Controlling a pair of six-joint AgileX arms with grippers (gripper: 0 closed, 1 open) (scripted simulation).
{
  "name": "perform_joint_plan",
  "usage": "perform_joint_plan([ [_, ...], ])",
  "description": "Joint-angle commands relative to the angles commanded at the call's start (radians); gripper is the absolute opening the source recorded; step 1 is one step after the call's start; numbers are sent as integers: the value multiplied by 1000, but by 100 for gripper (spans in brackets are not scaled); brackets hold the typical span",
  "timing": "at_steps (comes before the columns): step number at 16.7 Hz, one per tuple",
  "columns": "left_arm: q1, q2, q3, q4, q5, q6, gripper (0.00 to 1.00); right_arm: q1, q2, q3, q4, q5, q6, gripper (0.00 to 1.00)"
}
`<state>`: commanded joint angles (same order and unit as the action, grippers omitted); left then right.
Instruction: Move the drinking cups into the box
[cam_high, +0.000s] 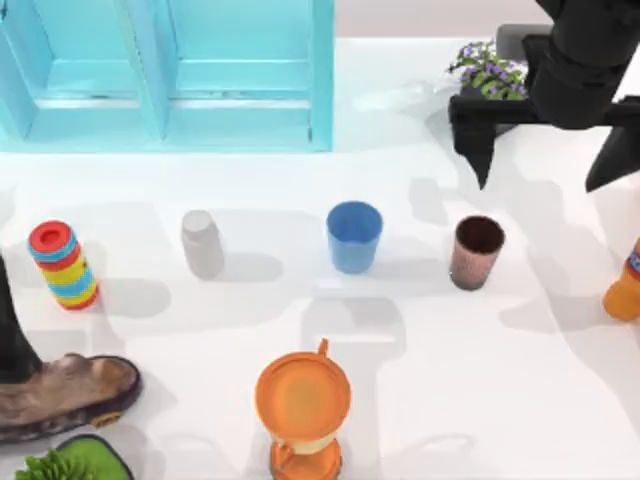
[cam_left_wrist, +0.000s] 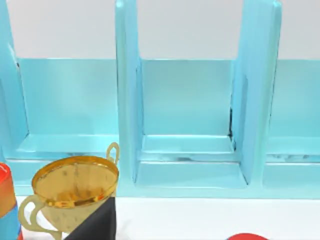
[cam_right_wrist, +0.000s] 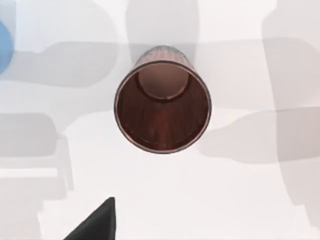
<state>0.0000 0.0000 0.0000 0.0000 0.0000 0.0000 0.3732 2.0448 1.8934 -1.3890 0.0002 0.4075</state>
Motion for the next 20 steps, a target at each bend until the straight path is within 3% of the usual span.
perform_joint_plan([
  [10, 0, 0, 0, 0, 0, 0, 100, 5, 71, 52, -13, 1, -9, 100],
  [20, 0, 0, 0, 0, 0, 0, 100, 12, 113, -263, 344, 2, -4, 100],
])
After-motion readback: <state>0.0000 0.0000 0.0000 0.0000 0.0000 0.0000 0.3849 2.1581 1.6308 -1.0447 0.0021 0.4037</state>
